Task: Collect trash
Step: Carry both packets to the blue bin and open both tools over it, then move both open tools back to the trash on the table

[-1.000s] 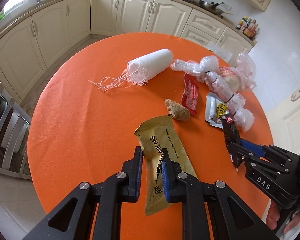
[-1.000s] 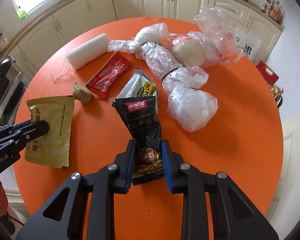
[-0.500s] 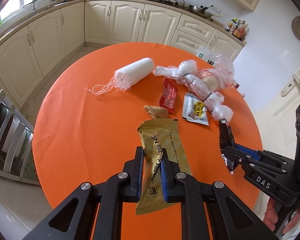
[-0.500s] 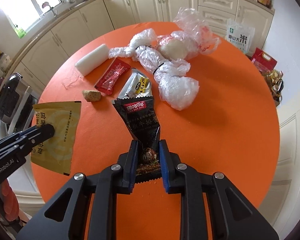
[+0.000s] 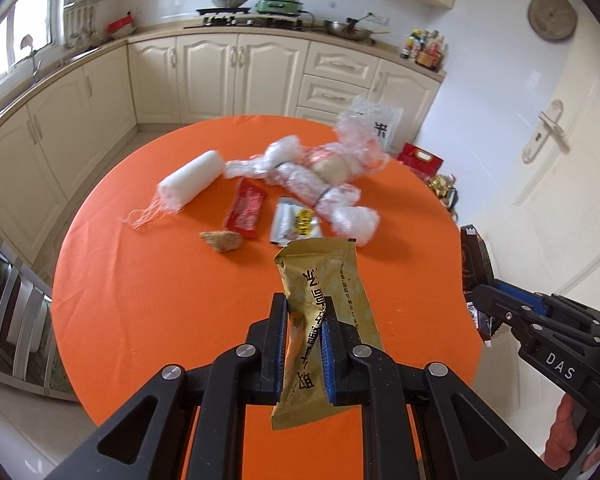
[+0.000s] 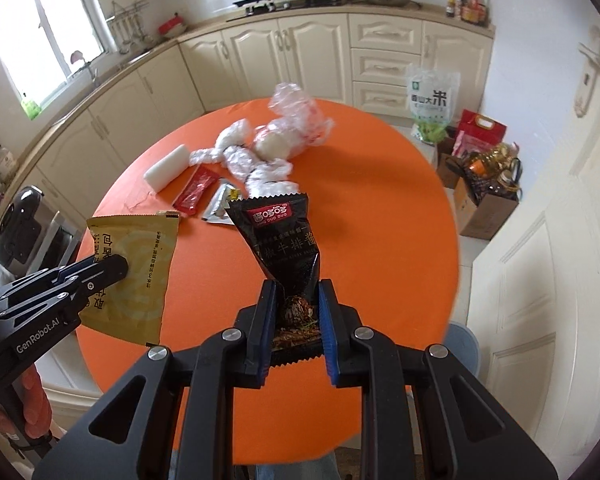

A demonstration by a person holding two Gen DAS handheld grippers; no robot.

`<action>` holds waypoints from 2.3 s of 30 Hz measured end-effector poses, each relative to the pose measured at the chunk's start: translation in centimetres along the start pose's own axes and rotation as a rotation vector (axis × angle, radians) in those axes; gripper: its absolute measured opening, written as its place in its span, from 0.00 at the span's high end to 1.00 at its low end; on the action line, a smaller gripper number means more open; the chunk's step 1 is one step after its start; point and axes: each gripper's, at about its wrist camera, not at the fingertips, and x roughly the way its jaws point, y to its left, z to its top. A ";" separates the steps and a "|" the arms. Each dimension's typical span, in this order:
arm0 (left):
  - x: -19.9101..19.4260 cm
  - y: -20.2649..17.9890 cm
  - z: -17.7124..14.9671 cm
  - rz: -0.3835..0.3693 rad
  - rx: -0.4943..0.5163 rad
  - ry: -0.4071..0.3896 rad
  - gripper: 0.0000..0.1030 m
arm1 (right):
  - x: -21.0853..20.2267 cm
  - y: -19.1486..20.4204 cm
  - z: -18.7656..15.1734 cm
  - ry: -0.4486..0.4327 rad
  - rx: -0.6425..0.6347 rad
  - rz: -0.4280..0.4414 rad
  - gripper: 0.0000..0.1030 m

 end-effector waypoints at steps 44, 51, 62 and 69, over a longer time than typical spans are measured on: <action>24.1 -41.9 0.7 -0.243 0.590 0.284 0.63 | -8.2 -31.9 -13.7 0.000 0.600 -0.334 0.80; 25.5 -40.5 1.6 -0.212 0.561 0.261 0.46 | -5.2 -32.8 -12.8 0.047 0.595 -0.292 0.80; 24.8 -37.7 0.5 -0.145 0.506 0.239 0.46 | -3.3 -31.6 -10.6 0.042 0.576 -0.234 0.47; 24.2 -37.0 0.0 -0.150 0.504 0.252 0.46 | -4.0 -30.7 -10.6 0.047 0.576 -0.255 0.42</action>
